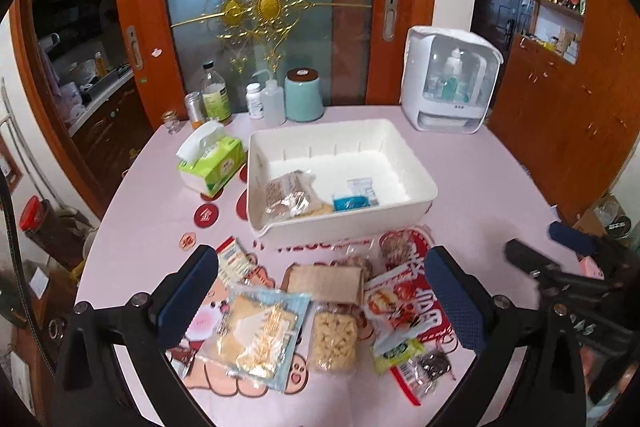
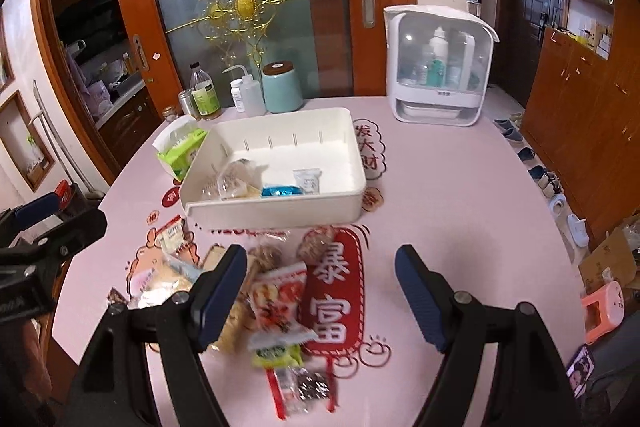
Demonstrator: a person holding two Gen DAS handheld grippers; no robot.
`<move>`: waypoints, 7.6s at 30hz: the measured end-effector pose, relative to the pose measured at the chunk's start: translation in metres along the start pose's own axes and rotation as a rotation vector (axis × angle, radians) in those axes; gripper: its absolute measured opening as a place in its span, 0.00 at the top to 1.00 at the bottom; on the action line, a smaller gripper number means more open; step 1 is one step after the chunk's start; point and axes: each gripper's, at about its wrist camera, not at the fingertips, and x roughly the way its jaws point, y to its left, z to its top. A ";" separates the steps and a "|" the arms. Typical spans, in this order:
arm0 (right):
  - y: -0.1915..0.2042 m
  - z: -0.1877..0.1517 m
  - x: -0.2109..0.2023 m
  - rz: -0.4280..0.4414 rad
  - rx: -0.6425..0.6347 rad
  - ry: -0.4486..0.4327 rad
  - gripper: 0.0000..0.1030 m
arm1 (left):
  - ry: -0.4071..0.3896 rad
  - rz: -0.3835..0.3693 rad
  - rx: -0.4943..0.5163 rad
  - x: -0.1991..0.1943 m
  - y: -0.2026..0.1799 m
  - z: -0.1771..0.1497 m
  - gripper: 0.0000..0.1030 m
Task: Organize snacks
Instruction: 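Move both tools back over the snack pile, then grasp the seed packet with the right tool while the left tool grasps the puffed snack bag, then carry both snacks into the white tray and open both tools, then move both tools back over the snack pile, then grasp the blue-edged bread bag with the right tool while the left tool grasps the chocolate bar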
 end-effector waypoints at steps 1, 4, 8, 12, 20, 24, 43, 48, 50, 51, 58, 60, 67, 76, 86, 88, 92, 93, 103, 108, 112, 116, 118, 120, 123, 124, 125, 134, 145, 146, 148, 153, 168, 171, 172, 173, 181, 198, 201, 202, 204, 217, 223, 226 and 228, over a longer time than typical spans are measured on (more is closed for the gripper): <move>-0.004 -0.003 -0.001 -0.001 0.007 -0.002 0.25 | 0.009 0.004 0.001 -0.001 0.000 -0.005 0.00; -0.018 -0.014 -0.002 0.010 0.019 0.002 0.25 | 0.025 0.020 0.004 -0.002 0.001 -0.016 0.00; -0.028 -0.031 0.007 0.019 0.009 0.051 0.25 | 0.072 0.041 0.013 0.005 0.002 -0.033 0.00; -0.027 -0.055 0.020 0.039 -0.021 0.116 0.25 | 0.128 0.048 0.020 0.016 0.004 -0.051 0.00; -0.013 -0.105 0.056 0.095 -0.073 0.265 0.25 | 0.288 0.059 0.021 0.056 0.008 -0.090 0.01; -0.006 -0.122 0.076 0.114 -0.085 0.331 0.26 | 0.375 0.049 0.007 0.083 0.009 -0.108 0.01; 0.011 -0.168 0.126 0.097 -0.165 0.497 0.58 | 0.606 -0.039 -0.031 0.195 -0.008 -0.132 0.31; 0.007 -0.168 0.125 0.108 -0.163 0.481 0.59 | 0.649 -0.042 -0.057 0.215 -0.007 -0.138 0.34; 0.008 -0.169 0.125 0.103 -0.175 0.473 0.59 | 0.659 -0.039 -0.058 0.220 -0.008 -0.140 0.34; 0.009 -0.169 0.125 0.099 -0.181 0.468 0.59 | 0.650 -0.033 -0.046 0.222 -0.011 -0.138 0.34; 0.008 -0.171 0.125 0.088 -0.179 0.451 0.60 | 0.632 -0.009 0.014 0.228 -0.024 -0.132 0.45; 0.008 -0.170 0.126 0.082 -0.184 0.452 0.60 | 0.626 -0.012 0.017 0.227 -0.025 -0.132 0.45; 0.008 -0.167 0.128 0.092 -0.163 0.486 0.61 | 0.661 -0.009 0.008 0.201 -0.014 -0.151 0.45; 0.015 -0.154 0.094 0.144 -0.186 0.459 0.61 | 0.601 -0.046 0.024 0.135 -0.006 -0.139 0.45; 0.027 -0.102 0.055 0.197 -0.159 0.314 0.61 | 0.486 -0.078 0.017 0.086 0.001 -0.098 0.45; 0.029 -0.092 0.050 0.205 -0.151 0.283 0.61 | 0.461 -0.084 0.017 0.081 0.000 -0.089 0.45; 0.032 -0.070 0.046 0.215 -0.132 0.236 0.61 | 0.405 -0.092 0.023 0.072 0.002 -0.065 0.45; 0.034 -0.065 0.045 0.216 -0.129 0.226 0.61 | 0.390 -0.095 0.025 0.070 0.003 -0.059 0.45; 0.043 0.009 0.041 0.200 -0.094 0.075 0.61 | 0.203 -0.059 0.057 0.050 0.019 0.018 0.45; 0.046 0.046 0.036 0.186 -0.080 -0.002 0.61 | 0.105 -0.042 0.052 0.042 0.033 0.062 0.45; 0.047 0.084 0.032 0.159 -0.069 -0.082 0.61 | 0.015 -0.027 0.045 0.037 0.042 0.101 0.45; 0.047 0.120 0.032 0.138 -0.052 -0.153 0.61 | -0.044 -0.020 0.030 0.043 0.050 0.134 0.45; 0.048 0.138 0.037 0.117 -0.042 -0.180 0.61 | -0.062 -0.023 0.019 0.050 0.054 0.147 0.45; 0.046 0.150 0.045 0.094 -0.021 -0.185 0.61 | -0.071 -0.031 0.012 0.058 0.052 0.157 0.45; 0.041 0.165 0.066 0.069 0.019 -0.181 0.60 | -0.065 -0.045 0.005 0.079 0.051 0.167 0.45; 0.039 0.170 0.077 0.052 0.031 -0.167 0.60 | -0.060 -0.049 0.008 0.088 0.049 0.170 0.45; 0.038 0.171 0.086 0.042 0.038 -0.158 0.60 | -0.046 -0.048 0.010 0.099 0.047 0.172 0.45; 0.040 0.168 0.162 -0.050 0.020 -0.010 0.34 | 0.141 -0.200 -0.018 0.192 0.042 0.161 0.07; 0.048 0.159 0.153 -0.022 0.015 -0.019 0.32 | 0.152 -0.117 -0.088 0.191 0.069 0.150 0.07; 0.050 0.159 0.151 -0.016 0.015 -0.021 0.32 | 0.145 -0.112 -0.087 0.187 0.069 0.150 0.07; 0.053 0.157 0.145 -0.011 0.005 -0.026 0.32 | 0.134 -0.108 -0.085 0.179 0.069 0.151 0.07; 0.059 0.151 0.129 -0.009 -0.009 -0.040 0.32 | 0.095 -0.095 -0.071 0.153 0.063 0.146 0.07; 0.062 0.107 0.054 0.047 -0.084 -0.059 0.32 | -0.012 -0.066 -0.025 0.043 0.044 0.091 0.07; 0.071 0.096 0.042 0.075 -0.117 -0.059 0.32 | -0.040 -0.021 -0.042 0.016 0.057 0.076 0.07; 0.076 0.092 0.038 0.092 -0.131 -0.056 0.32 | -0.048 -0.006 -0.052 0.007 0.063 0.070 0.07; 0.080 0.089 0.036 0.104 -0.140 -0.054 0.32 | -0.053 0.006 -0.062 0.000 0.069 0.065 0.07; 0.132 0.054 0.038 0.233 -0.247 0.017 0.32 | -0.036 0.161 -0.165 -0.045 0.135 0.014 0.07; 0.212 -0.033 0.141 0.222 -0.057 0.373 0.06 | 0.254 0.116 0.045 0.042 0.260 -0.086 0.07; 0.209 -0.053 0.168 0.199 0.080 0.430 0.00 | 0.311 0.020 0.182 0.072 0.267 -0.112 0.07; 0.208 -0.060 0.176 0.180 0.119 0.443 0.00 | 0.323 -0.011 0.215 0.079 0.266 -0.117 0.07; 0.208 -0.073 0.192 0.152 0.183 0.463 0.00 | 0.335 -0.096 0.308 0.093 0.266 -0.132 0.07; 0.233 -0.112 0.230 0.004 0.257 0.503 0.00 | 0.404 -0.261 0.738 0.159 0.228 -0.177 0.07; 0.237 -0.109 0.233 -0.003 0.243 0.534 0.00 | 0.422 -0.288 0.747 0.174 0.227 -0.179 0.06; 0.236 -0.109 0.233 0.004 0.235 0.549 0.06 | 0.444 -0.316 0.713 0.179 0.229 -0.174 0.07; 0.239 -0.106 0.230 0.039 0.221 0.538 0.22 | 0.463 -0.331 0.684 0.182 0.230 -0.173 0.11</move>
